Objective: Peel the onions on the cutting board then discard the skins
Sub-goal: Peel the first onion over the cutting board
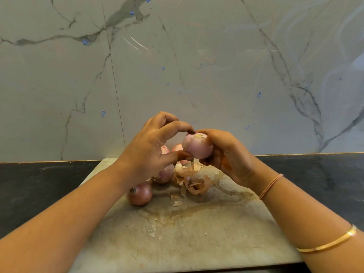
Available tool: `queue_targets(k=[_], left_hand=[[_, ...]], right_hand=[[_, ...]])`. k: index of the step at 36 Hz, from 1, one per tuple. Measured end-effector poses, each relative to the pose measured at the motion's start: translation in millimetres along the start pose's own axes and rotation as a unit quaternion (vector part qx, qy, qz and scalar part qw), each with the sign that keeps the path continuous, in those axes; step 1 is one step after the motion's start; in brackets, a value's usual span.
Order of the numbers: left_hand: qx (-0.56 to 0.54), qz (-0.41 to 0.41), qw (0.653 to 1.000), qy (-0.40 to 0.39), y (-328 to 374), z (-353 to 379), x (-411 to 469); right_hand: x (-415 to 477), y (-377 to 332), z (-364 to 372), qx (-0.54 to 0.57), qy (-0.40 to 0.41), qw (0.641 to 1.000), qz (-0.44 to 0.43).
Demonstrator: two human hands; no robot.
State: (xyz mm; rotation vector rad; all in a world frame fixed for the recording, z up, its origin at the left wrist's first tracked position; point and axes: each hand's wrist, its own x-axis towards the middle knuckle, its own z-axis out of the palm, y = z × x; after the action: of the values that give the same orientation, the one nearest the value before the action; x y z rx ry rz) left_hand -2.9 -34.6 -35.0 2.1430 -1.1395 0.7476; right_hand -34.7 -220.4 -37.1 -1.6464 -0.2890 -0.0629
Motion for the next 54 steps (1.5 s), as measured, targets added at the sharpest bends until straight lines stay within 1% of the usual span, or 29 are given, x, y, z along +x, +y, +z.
queue_targets(k=[6,12,15,22,26,31,36,41,48,54], left_hand=[[-0.004,0.013,1.0,0.011,1.5,0.7,-0.1],[0.023,0.052,0.997,0.045,5.4,1.9,-0.6],[0.026,0.05,0.997,0.047,4.4,2.0,-0.5],[0.047,0.048,0.998,0.024,4.8,1.8,-0.9],[0.049,0.057,0.997,0.034,3.4,2.7,-1.0],[0.06,0.071,0.994,0.055,6.0,2.2,-1.0],[0.052,0.065,0.994,0.07,6.0,2.1,-0.9],[0.058,0.068,0.994,0.057,6.2,2.7,-0.6],[0.073,0.084,0.992,0.066,7.1,3.1,-0.8],[0.064,0.072,0.993,0.067,4.3,2.8,-0.8]], right_hand=[[-1.5,0.0,-0.2,0.026,-0.014,0.999,0.019],[-1.2,-1.3,-2.9,0.092,-0.024,0.995,0.025],[-1.5,-1.0,-2.4,0.085,-0.02,0.996,0.026],[-3.2,-2.5,0.0,0.073,-0.019,0.997,0.027],[-3.1,-1.8,0.3,0.079,-0.016,0.996,0.032],[-4.0,-3.2,-0.6,0.113,-0.016,0.993,0.037],[-4.4,-3.7,0.1,0.115,-0.016,0.992,0.039],[-4.5,-4.7,0.6,0.118,-0.021,0.992,0.041],[-3.3,-3.4,-0.5,0.122,-0.011,0.991,0.05],[-4.0,-3.8,0.2,0.131,-0.014,0.99,0.046]])
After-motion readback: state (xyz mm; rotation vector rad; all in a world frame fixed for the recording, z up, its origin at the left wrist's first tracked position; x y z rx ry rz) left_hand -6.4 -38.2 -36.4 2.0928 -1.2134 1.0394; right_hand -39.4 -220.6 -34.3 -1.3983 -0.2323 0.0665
